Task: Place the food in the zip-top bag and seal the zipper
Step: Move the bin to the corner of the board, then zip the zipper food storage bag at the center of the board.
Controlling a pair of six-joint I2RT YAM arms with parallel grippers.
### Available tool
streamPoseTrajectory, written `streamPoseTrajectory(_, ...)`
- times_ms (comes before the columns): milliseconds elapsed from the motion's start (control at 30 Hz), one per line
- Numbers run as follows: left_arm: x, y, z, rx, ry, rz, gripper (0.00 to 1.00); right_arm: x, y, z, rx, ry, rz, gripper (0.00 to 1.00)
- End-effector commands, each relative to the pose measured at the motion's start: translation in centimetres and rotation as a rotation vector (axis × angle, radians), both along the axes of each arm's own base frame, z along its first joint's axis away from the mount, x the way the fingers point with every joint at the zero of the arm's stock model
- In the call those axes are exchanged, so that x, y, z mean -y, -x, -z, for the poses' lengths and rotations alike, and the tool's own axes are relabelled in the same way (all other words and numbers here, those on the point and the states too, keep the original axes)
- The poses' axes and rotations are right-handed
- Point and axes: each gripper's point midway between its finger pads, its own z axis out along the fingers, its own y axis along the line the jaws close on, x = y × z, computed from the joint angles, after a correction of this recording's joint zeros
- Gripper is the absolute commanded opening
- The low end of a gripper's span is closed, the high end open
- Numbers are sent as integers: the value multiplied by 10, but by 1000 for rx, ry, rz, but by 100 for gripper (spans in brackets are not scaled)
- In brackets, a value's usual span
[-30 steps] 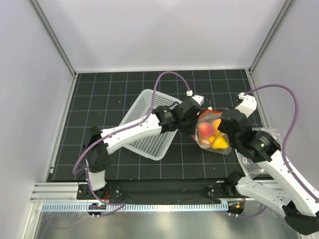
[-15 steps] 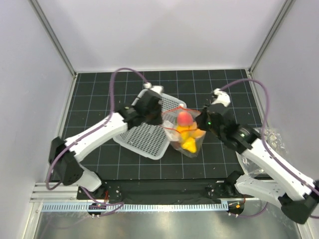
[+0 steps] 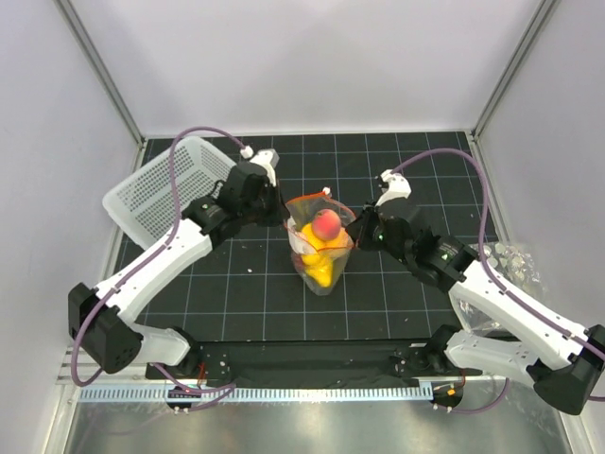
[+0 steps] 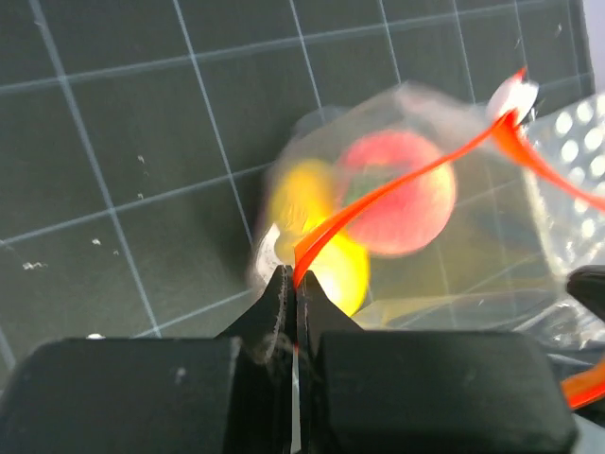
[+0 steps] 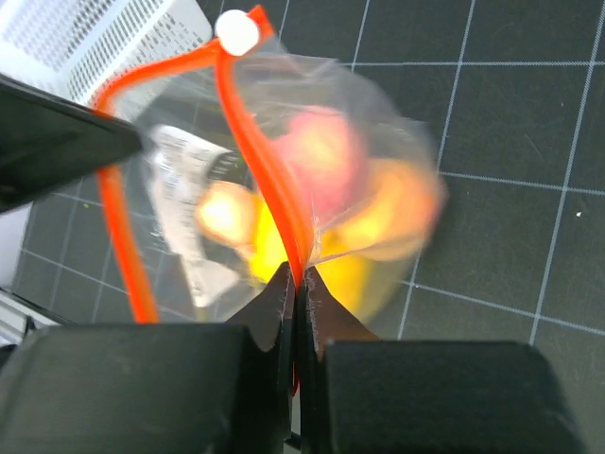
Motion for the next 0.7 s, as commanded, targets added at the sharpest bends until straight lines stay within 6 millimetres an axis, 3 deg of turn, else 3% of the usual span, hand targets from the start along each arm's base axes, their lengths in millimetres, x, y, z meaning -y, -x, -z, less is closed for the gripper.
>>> streamPoseTrajectory(0, 19, 3, -2, 73, 77, 88, 0, -11, -4, -4, 67, 19, -71, 7)
streamPoseTrajectory(167, 31, 4, -2, 160, 144, 159, 0, -25, -11, 17, 89, 68, -145, 10)
streamPoseTrajectory(300, 40, 13, 1, 174, 154, 228, 0, -40, -6, 12, 128, 15, -228, 20)
streamPoseTrajectory(333, 42, 14, 0, 174, 169, 226, 0, -42, -1, 19, 123, 3, -255, 27)
streamPoseTrajectory(400, 45, 23, 1, 164, 194, 253, 0, -48, 8, 5, 174, -69, -303, 36)
streamPoseTrajectory(433, 47, 24, -4, 181, 213, 256, 0, -46, 10, 8, 181, -71, -304, 48)
streamPoseTrajectory(500, 45, 31, -3, 198, 221, 263, 0, -45, 21, -4, 222, -96, -357, 58)
streamPoseTrajectory(533, 44, 32, -3, 205, 220, 260, 0, -42, 23, -4, 233, -92, -355, 68)
streamPoseTrajectory(667, 42, 29, 1, 219, 193, 259, 0, -33, 33, -27, 325, -133, -368, 77)
